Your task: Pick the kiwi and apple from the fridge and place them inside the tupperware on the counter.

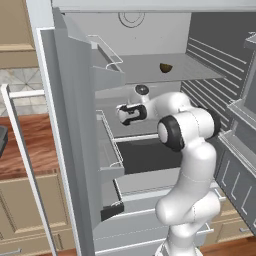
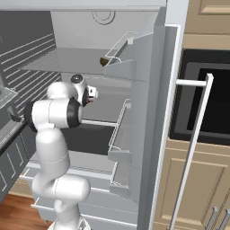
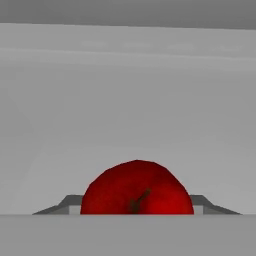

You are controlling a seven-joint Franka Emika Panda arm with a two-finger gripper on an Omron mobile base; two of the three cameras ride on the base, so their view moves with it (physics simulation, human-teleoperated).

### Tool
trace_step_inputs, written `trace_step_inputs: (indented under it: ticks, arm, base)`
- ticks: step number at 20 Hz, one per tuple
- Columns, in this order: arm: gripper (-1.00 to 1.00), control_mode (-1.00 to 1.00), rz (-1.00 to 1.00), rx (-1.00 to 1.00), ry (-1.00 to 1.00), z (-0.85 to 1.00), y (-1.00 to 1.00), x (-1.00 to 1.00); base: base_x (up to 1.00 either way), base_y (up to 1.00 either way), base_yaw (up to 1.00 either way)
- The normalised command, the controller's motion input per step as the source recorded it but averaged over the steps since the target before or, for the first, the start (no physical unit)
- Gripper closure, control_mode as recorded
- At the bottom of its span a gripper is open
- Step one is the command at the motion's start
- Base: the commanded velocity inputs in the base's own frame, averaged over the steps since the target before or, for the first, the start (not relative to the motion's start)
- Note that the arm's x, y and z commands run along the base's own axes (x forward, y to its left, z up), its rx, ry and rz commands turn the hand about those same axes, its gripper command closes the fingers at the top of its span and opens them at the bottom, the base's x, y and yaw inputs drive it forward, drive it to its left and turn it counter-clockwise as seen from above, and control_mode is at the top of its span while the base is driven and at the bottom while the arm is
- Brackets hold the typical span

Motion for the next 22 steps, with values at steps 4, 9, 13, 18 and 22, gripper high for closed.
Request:
trace_step_inputs:
  ticks: [4, 9, 13, 18, 22]
  arm:
    - [1.00, -1.00, -0.12, 0.00, -0.20, -0.38, 0.00, -0.78]
    - [1.00, -1.00, -0.14, 0.05, -0.26, -0.27, 0.00, -0.94]
    - [1.00, -1.00, -0.31, 0.09, -0.07, 0.68, 0.00, -0.63]
    - [1.00, -1.00, -0.26, 0.01, 0.00, 0.92, 0.00, -0.47]
    - [1.00, -1.00, -0.07, 0.00, 0.00, 0.61, 0.00, -0.65]
  base:
    - [0.00, 0.00, 0.00]
    - [0.00, 0.00, 0.00]
    - [0.00, 0.00, 0.00]
    - [0.00, 0.00, 0.00]
    - [0.00, 0.00, 0.00]
